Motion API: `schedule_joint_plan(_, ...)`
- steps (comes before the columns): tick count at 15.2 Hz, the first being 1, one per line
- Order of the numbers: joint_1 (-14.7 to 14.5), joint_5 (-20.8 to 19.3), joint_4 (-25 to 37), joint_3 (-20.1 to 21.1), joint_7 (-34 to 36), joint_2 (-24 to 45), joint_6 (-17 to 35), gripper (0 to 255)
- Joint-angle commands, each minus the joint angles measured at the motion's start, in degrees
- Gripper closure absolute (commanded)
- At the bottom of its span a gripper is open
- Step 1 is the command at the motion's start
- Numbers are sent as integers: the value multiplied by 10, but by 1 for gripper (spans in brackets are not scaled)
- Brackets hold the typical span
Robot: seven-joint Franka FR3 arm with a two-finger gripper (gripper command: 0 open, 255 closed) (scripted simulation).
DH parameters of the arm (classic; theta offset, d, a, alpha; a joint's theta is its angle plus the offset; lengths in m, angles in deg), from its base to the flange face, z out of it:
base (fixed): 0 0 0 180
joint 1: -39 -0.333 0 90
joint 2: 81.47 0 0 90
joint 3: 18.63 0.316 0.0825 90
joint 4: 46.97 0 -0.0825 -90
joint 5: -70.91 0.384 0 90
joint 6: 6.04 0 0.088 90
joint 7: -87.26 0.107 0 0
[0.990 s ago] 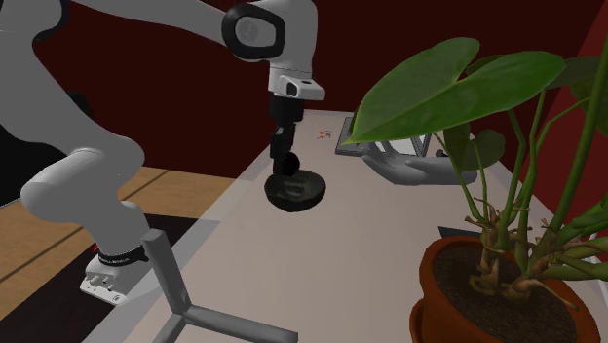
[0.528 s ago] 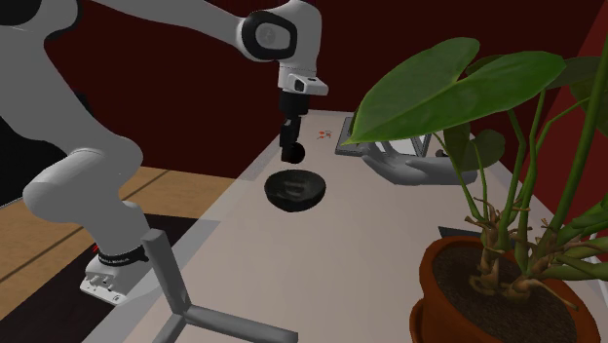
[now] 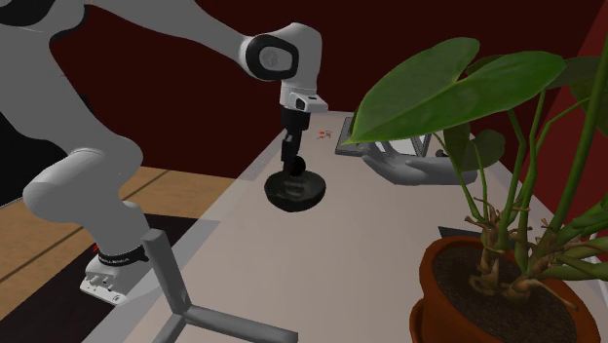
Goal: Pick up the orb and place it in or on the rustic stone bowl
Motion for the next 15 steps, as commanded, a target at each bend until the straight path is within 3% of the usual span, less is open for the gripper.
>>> schedule_joint_plan(1,0,-1,-10,1,2,5,16,255)
schedule_joint_plan(11,0,-3,-20,2,4,12,32,255)
schedule_joint_plan(12,0,-3,-20,2,4,12,32,0)
schedule_joint_plan(15,0,-3,-20,2,4,12,32,0)
